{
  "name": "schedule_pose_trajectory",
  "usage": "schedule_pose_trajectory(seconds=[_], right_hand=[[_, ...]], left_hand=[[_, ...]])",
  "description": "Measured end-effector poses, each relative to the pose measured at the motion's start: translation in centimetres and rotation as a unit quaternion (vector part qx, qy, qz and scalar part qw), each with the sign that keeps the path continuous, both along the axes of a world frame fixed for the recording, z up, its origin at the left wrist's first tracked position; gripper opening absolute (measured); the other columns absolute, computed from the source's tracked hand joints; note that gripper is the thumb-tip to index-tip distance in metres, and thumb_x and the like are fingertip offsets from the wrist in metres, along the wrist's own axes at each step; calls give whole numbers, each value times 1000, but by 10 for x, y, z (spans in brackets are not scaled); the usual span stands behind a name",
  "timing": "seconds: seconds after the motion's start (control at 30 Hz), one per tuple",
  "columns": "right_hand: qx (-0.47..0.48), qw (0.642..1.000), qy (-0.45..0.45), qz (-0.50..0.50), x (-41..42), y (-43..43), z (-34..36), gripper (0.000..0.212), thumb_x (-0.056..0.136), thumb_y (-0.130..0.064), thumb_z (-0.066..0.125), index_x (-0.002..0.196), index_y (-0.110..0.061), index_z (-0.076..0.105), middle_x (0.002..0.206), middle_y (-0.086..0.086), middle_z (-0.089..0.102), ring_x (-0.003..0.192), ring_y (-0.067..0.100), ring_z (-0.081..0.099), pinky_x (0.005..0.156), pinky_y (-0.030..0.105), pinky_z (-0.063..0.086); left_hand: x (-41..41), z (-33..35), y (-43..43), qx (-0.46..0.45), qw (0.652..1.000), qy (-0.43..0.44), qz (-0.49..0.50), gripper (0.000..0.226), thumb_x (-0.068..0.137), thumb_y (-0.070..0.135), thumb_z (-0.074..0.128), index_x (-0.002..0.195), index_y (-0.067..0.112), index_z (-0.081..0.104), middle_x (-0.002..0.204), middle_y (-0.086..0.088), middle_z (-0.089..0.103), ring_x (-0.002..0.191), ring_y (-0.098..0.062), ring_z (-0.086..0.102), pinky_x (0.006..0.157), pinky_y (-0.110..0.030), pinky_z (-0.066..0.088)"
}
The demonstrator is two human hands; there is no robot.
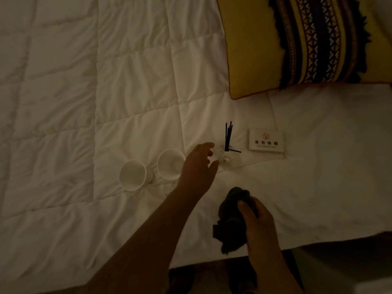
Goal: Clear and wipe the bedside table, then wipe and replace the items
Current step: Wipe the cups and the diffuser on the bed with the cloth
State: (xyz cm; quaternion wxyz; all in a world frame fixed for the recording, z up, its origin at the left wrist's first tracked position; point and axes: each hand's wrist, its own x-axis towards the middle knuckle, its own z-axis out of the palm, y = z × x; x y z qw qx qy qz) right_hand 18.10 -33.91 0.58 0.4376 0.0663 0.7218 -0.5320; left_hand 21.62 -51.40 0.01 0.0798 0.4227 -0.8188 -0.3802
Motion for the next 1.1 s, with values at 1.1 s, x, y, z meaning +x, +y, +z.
schedule_pose_trajectory(seconds=[1.1], right_hand=[[-177, 963, 179, 95, -103, -43, 23, 23, 94, -23, 56, 108, -41, 62, 96, -21, 68, 92, -6, 65, 70, 10, 52]], left_hand=[[-49, 50, 28, -5, 998, 47, -34, 15, 81, 20, 69, 84, 13, 56, 69, 8, 59, 59, -5, 58, 55, -16, 49]])
